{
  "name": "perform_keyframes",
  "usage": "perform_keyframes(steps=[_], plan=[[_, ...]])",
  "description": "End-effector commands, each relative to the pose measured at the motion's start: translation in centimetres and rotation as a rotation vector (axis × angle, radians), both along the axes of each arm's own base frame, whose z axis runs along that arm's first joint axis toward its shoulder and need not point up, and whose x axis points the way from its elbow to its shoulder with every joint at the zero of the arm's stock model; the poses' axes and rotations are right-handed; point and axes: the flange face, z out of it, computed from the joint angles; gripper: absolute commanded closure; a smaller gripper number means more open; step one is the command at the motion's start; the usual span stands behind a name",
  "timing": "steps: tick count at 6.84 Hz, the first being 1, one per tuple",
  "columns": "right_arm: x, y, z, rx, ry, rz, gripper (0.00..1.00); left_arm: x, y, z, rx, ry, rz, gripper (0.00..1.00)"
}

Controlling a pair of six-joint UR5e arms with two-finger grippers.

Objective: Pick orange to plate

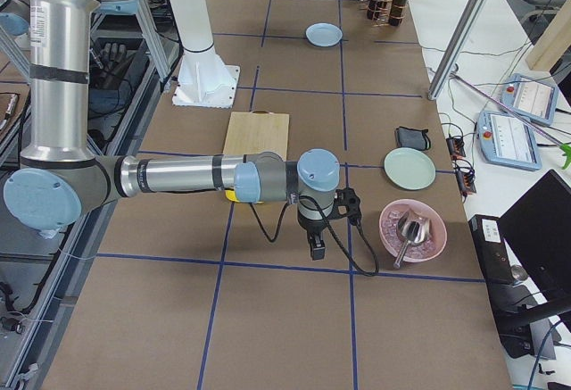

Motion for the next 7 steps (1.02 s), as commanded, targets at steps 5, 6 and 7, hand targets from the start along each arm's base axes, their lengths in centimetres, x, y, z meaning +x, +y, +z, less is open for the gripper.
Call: perform_keyframes(steps=[5, 6, 7], plan=[[-0.3, 0.0, 1.0, 0.056, -0.049, -0.003, 0.00, 23.4, 2.5, 1.7, -0.316, 0.199, -0.256, 0.23], [-0.3, 0.0, 1.1, 0.054, -0.049, -0.003, 0.00, 25.8, 2.9, 2.2, -0.354, 0.205, -0.300, 0.28], [-0.3, 0.1, 1.1, 0.054, -0.049, -0.003, 0.00, 29.8, 1.9, 1.3, -0.385, 0.239, -0.318, 0.28]])
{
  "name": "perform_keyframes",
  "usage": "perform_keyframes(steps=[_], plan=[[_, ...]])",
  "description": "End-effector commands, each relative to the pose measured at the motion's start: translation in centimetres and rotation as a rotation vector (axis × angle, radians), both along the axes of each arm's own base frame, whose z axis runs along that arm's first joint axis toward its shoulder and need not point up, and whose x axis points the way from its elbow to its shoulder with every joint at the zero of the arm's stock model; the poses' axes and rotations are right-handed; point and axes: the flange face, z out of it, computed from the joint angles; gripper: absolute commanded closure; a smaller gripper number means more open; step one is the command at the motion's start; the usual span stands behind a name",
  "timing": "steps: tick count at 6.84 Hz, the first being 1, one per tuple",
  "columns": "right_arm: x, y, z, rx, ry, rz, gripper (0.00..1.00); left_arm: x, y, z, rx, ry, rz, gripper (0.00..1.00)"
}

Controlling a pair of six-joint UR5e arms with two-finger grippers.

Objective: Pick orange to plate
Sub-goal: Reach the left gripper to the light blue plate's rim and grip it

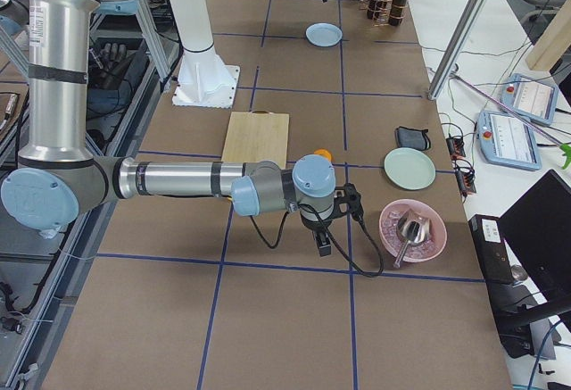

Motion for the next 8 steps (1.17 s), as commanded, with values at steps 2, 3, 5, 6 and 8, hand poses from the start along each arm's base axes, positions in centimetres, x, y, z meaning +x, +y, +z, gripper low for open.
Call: perform_keyframes(steps=[2, 3, 5, 6, 8], plan=[[0.0, 0.2, 0.2, -0.004, -0.001, 0.000, 0.00, 7.4, -1.3, -1.1, -0.050, 0.050, -0.033, 0.28], [0.0, 0.2, 0.2, -0.005, -0.001, 0.000, 0.00, 8.0, -1.0, -1.0, -0.050, 0.048, -0.020, 0.31], [0.0, 0.2, 0.4, -0.008, -0.001, 0.000, 0.00, 8.1, -0.9, -1.4, -0.041, 0.049, -0.015, 1.00], [0.0, 0.2, 0.7, -0.015, -0.001, 0.000, 0.00, 8.3, -0.8, -1.3, -0.042, 0.048, -0.010, 1.00], [0.0, 0.3, 0.9, -0.018, -0.001, 0.000, 0.00, 8.2, -0.4, -4.1, -0.008, 0.087, 0.002, 1.00]])
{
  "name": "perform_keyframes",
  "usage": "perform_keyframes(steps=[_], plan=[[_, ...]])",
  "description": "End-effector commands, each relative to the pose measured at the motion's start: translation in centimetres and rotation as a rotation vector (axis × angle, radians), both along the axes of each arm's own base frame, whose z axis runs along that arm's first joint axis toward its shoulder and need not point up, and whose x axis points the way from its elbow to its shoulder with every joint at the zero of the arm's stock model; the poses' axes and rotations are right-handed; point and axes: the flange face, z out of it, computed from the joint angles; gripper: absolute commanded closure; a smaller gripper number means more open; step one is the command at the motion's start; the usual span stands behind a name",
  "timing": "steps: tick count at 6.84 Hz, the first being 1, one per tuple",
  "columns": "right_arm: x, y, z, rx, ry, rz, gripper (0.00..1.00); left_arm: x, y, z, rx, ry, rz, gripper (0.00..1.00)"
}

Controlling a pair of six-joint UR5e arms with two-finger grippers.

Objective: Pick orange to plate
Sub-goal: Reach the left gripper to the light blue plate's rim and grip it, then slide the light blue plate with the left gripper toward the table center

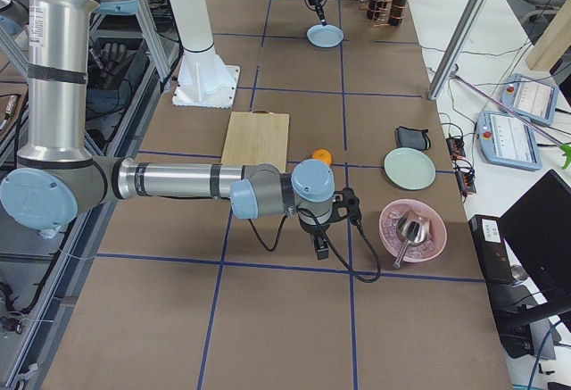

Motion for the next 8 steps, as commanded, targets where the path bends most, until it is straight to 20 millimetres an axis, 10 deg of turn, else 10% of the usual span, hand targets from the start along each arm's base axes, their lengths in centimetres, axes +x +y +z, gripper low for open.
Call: perform_keyframes(steps=[1, 4, 6, 8], plan=[[0.1, 0.1, 0.1, -0.003, 0.000, 0.002, 0.00, -0.5, 0.7, -6.0, 0.064, 0.081, 0.016, 1.00], [0.0, 0.1, 0.2, -0.005, 0.000, 0.000, 0.00, 6.5, -4.5, -17.4, -0.029, 0.153, -0.018, 1.00], [0.0, 0.2, 0.3, -0.006, -0.001, 0.000, 0.00, 17.8, -2.9, -24.4, -0.079, 0.145, -0.029, 1.00], [0.1, 0.2, 0.3, -0.006, -0.001, 0.001, 0.00, 24.0, -1.7, -27.3, -0.122, 0.178, -0.032, 1.00]])
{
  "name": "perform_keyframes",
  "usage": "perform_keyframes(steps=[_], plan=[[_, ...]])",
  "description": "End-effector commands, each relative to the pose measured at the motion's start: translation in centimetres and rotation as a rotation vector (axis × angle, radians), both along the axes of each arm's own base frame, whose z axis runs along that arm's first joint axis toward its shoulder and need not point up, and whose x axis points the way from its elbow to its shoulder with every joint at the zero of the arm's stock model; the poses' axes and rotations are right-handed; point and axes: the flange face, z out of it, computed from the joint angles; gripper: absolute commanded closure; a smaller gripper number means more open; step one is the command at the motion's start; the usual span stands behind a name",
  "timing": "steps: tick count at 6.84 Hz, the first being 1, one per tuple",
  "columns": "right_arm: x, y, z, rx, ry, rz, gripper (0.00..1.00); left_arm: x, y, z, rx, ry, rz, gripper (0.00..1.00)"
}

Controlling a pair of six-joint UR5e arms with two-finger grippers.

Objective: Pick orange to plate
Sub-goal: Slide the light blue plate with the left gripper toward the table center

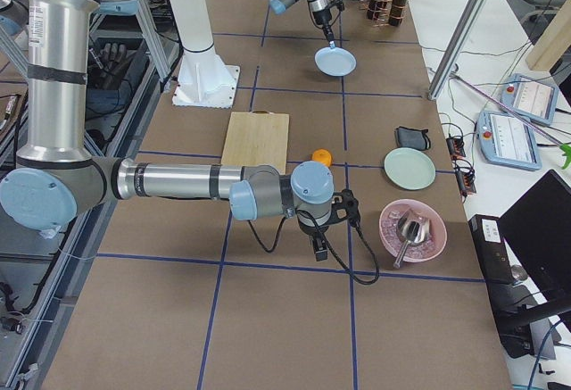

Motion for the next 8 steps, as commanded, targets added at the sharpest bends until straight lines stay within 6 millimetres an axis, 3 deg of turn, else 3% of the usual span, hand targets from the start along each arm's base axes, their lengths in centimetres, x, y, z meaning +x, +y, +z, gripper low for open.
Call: perform_keyframes(steps=[1, 2, 3, 4, 5, 6, 8], plan=[[0.0, 0.0, 0.0, 0.000, -0.002, 0.000, 0.00, 3.9, 1.4, -2.5, -0.014, 0.023, -0.002, 1.00], [0.0, 0.0, 0.0, 0.000, 0.000, 0.001, 0.00, 4.1, 1.6, -2.5, -0.010, 0.023, -0.001, 1.00], [0.0, 0.0, 0.0, 0.000, 0.000, 0.001, 0.00, 4.4, 2.1, -2.4, -0.003, 0.021, 0.010, 0.53], [0.0, -0.1, -0.2, 0.005, 0.000, 0.001, 0.00, 4.6, 2.5, -2.3, 0.000, 0.014, 0.019, 0.01], [0.0, 0.0, -0.3, 0.007, 0.000, 0.001, 0.00, 3.8, 2.5, -2.4, 0.045, -0.004, 0.045, 0.00], [0.0, 0.0, -0.2, 0.006, 0.001, 0.000, 0.00, 1.3, 2.3, -3.5, 0.144, -0.098, 0.101, 0.00], [0.0, -0.1, -0.4, 0.008, 0.001, 0.001, 0.00, -10.4, 0.5, -2.4, 0.233, -0.240, 0.278, 0.00]])
